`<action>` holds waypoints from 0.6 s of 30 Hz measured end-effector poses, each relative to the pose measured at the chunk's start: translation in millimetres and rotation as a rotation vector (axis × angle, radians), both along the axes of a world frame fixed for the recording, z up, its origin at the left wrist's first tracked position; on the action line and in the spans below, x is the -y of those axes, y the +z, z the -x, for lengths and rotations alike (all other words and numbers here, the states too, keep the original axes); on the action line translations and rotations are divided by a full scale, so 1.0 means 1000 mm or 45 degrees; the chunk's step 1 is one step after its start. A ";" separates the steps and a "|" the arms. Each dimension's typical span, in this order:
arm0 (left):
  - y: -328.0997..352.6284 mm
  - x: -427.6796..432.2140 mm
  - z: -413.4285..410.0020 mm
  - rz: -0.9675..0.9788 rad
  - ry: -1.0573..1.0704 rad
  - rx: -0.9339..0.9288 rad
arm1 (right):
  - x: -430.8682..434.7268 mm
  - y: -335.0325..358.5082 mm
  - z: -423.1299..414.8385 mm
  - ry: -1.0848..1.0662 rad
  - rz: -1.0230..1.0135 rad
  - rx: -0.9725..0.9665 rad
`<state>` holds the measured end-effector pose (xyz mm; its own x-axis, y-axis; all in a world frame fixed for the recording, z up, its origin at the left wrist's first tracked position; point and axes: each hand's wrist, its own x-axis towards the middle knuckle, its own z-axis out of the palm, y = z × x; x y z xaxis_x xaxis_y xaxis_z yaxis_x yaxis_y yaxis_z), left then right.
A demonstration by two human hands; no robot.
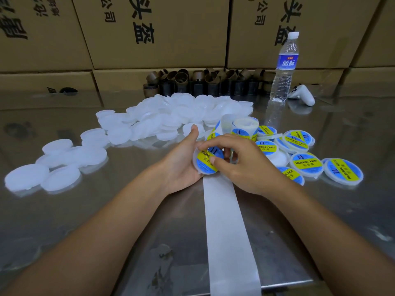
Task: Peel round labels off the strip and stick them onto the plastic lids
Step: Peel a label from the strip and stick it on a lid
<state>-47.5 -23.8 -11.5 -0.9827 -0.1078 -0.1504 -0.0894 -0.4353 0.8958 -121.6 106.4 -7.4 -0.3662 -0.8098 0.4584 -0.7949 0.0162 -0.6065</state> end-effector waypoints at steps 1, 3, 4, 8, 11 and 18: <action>0.000 0.000 0.000 0.012 -0.003 -0.001 | 0.000 0.000 0.000 0.003 -0.006 -0.007; 0.001 -0.001 0.000 0.023 -0.007 -0.007 | -0.001 0.000 0.000 0.003 -0.012 -0.019; 0.001 -0.001 0.000 0.021 -0.006 -0.010 | 0.000 0.000 0.001 0.002 -0.013 -0.022; 0.000 -0.001 -0.001 0.034 -0.012 -0.033 | 0.000 0.000 0.001 -0.013 -0.011 -0.041; 0.001 -0.002 -0.002 0.081 -0.045 -0.051 | 0.000 -0.001 0.002 -0.032 -0.007 -0.067; 0.001 -0.002 -0.001 0.029 -0.071 -0.058 | -0.001 -0.002 0.003 -0.084 0.008 -0.090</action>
<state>-46.1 -22.2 -10.3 -0.9931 -0.0555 -0.1032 -0.0715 -0.4103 0.9091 -124.4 107.6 -9.3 -0.3852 -0.7822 0.4897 -0.8330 0.0662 -0.5493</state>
